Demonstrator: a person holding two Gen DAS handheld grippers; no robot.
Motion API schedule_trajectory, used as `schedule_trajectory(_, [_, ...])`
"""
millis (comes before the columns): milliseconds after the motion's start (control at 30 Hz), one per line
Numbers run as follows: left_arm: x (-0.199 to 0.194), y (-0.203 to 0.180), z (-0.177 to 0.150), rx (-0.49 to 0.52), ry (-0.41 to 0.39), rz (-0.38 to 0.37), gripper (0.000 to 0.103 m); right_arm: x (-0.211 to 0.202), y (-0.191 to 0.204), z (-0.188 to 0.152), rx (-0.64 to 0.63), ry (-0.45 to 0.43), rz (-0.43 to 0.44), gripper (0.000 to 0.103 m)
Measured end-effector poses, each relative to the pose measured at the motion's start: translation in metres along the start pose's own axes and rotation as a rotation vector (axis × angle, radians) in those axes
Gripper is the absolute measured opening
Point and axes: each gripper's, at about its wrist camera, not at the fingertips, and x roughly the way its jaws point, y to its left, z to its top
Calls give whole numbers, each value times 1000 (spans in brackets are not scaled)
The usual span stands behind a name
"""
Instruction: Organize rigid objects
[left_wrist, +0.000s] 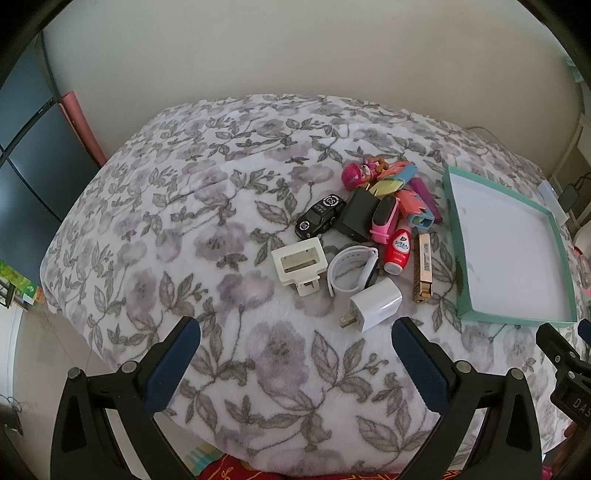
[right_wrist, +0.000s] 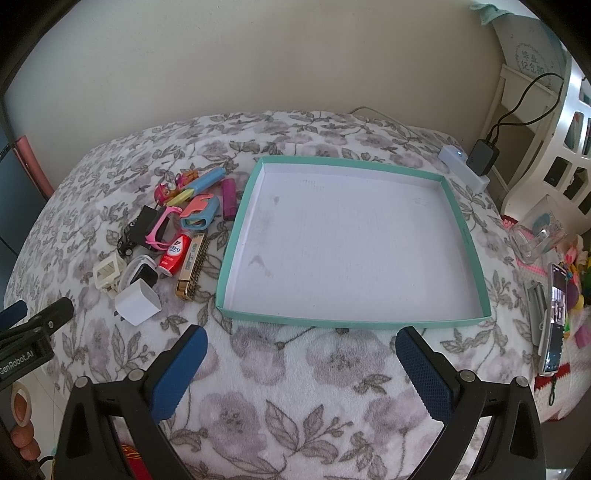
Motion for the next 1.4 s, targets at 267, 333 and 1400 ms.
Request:
schedule_trajectory(267, [0,0,0,0,1,0,103,0,0,1,0,1,0,103])
schedule_trajectory(333, [0,0,0,0,0,-1,103,0,0,1,0,1,-1,103])
schedule_trajectory(1400, [68,48,51,-136,200,2,103,50,121,31,-295,163,202,103])
